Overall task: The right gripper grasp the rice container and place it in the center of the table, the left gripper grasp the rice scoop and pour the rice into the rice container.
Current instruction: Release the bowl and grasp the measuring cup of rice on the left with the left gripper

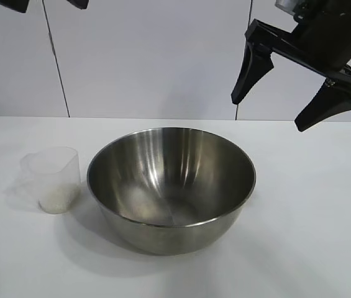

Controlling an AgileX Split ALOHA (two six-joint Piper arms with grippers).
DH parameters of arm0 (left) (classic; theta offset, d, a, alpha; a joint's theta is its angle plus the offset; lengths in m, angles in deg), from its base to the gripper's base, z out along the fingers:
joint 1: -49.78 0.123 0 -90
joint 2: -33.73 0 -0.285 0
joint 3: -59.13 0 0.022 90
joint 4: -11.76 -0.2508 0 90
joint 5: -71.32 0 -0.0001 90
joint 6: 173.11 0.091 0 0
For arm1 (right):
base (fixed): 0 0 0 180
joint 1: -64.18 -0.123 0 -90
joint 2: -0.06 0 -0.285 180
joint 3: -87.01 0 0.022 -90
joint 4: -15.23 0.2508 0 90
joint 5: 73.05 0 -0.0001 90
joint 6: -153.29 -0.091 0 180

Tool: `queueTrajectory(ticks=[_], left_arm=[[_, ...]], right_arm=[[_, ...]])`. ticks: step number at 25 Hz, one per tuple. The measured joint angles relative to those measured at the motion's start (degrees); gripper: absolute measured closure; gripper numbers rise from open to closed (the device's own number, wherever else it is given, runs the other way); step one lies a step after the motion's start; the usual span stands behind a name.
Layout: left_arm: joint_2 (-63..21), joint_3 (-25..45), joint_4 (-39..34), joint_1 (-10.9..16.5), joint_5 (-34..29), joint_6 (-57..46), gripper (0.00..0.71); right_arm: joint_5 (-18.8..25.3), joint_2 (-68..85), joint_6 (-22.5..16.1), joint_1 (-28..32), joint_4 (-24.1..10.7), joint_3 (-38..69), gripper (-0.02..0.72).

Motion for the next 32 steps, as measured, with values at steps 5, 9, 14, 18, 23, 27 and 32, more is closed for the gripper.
queueTrajectory(ticks=[5, 9, 14, 18, 23, 27, 32], left_arm=[[-6.08, 21.69, -0.26, 0.0, 33.99, 0.17, 0.047], [-5.98, 33.28, -0.15, 0.0, 55.92, -0.11, 0.048], [-5.03, 43.07, -0.15, 0.0, 68.27, -0.68, 0.048], [1.35, 49.6, -1.06, 0.0, 77.46, 0.38, 0.048], [13.26, 52.1, 0.0, 0.0, 78.95, 0.63, 0.048], [21.59, 51.8, 1.23, 0.0, 79.12, 2.08, 0.048], [28.21, 49.44, 2.6, 0.0, 79.38, 2.55, 0.049]], right_arm=[[0.0, 0.0, 0.3, 0.0, 0.0, 0.0, 0.009], [0.0, 0.0, 0.34, 0.0, 0.0, 0.0, 0.009], [0.0, 0.0, 0.49, 0.0, 0.0, 0.0, 0.009], [0.0, 0.0, 0.49, 0.0, 0.0, 0.0, 0.009], [0.12, 0.0, 0.49, 0.0, 0.0, 0.0, 0.009], [1.05, 0.0, 0.52, 0.0, 0.0, 0.0, 0.009], [1.25, 0.0, 0.52, 0.0, 0.0, 0.0, 0.009]])
